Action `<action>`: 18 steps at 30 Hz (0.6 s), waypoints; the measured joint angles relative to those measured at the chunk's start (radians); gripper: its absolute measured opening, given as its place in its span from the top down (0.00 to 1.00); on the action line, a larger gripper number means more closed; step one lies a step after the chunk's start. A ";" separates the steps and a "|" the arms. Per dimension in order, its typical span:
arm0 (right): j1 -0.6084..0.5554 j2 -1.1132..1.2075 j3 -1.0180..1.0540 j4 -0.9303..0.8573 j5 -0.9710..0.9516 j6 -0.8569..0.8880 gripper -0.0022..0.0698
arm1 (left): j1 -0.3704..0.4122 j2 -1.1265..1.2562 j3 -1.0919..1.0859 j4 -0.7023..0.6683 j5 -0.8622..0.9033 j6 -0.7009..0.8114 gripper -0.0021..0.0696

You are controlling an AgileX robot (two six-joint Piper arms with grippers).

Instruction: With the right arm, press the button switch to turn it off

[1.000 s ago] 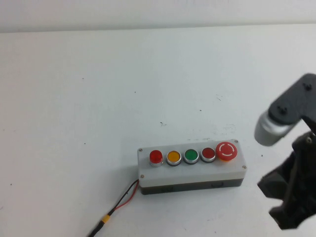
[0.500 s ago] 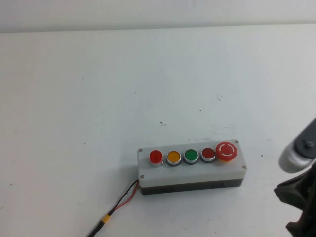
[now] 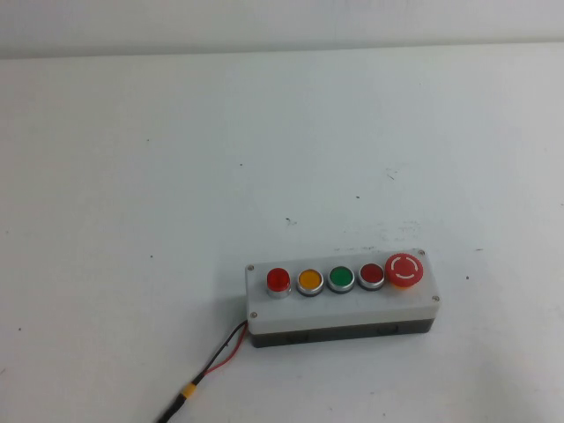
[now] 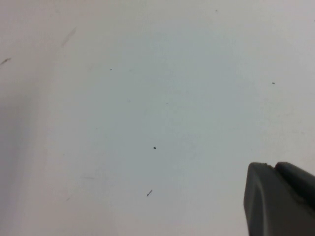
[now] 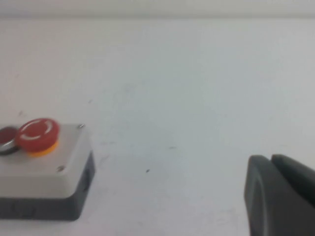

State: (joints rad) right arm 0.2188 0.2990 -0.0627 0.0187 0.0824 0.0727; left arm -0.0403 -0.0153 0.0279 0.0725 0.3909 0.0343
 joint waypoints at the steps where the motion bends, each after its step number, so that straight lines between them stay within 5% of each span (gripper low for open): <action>1: -0.029 -0.033 0.038 0.000 -0.043 0.000 0.99 | 0.000 0.000 0.000 0.000 0.000 0.000 0.97; 9: -0.115 -0.204 0.089 0.002 -0.088 0.000 0.99 | 0.000 0.000 0.000 0.000 0.000 0.000 0.97; 18: -0.100 -0.306 0.089 0.002 0.077 0.000 0.99 | 0.000 0.000 0.000 0.000 0.000 0.000 0.97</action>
State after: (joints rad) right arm 0.1190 -0.0072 0.0259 0.0209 0.1594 0.0727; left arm -0.0403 -0.0153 0.0279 0.0725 0.3909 0.0343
